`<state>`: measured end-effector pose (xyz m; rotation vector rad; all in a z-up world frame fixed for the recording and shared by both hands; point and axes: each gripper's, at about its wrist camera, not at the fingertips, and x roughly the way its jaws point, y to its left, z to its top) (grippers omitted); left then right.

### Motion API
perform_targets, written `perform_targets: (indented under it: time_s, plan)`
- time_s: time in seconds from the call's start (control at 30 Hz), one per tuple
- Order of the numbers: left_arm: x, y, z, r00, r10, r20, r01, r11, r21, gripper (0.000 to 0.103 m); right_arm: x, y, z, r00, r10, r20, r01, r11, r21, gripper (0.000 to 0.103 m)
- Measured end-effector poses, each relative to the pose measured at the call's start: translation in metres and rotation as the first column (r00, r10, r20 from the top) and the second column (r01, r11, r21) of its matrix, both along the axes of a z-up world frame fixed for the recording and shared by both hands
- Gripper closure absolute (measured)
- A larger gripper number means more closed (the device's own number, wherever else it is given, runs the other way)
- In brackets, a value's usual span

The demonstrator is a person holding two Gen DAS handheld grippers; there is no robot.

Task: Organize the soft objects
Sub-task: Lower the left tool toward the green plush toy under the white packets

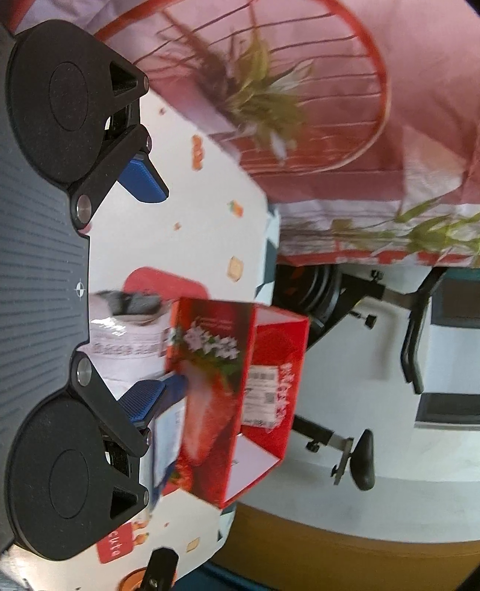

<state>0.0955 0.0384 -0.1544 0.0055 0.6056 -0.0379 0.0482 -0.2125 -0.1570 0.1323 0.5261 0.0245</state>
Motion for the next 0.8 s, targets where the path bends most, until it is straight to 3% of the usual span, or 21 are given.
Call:
perform_targets:
  time_s: [0.27,0.37,0.5,0.63,0.8]
  plan:
    - [-0.009,-0.006,-0.034,0.994,-0.084,-0.067,0.081,0.996,-0.041,0.0,-0.011,0.006,-0.038,0.991,0.102,-0.084,-0.103,0.995,-0.006,0.0]
    - [-0.01,-0.011,-0.048,0.989,-0.109,-0.095,0.103,0.993,-0.06,0.001,-0.015,0.009,-0.055,0.989,0.102,-0.109,-0.107,0.994,-0.038,0.0]
    - [-0.006,-0.011,-0.065,0.98,-0.123,-0.156,0.11,0.99,-0.09,0.004,-0.018,0.007,-0.074,0.977,0.107,-0.187,-0.108,0.994,0.001,0.001]
    - [-0.001,-0.005,-0.082,0.96,-0.171,-0.221,0.124,0.969,-0.213,0.007,-0.019,0.01,-0.086,0.966,0.123,-0.229,-0.131,0.991,-0.018,0.008]
    - [0.003,-0.01,-0.092,0.951,-0.2,-0.236,0.144,0.962,-0.232,0.009,-0.019,0.008,-0.099,0.957,0.13,-0.258,-0.138,0.99,-0.015,0.02]
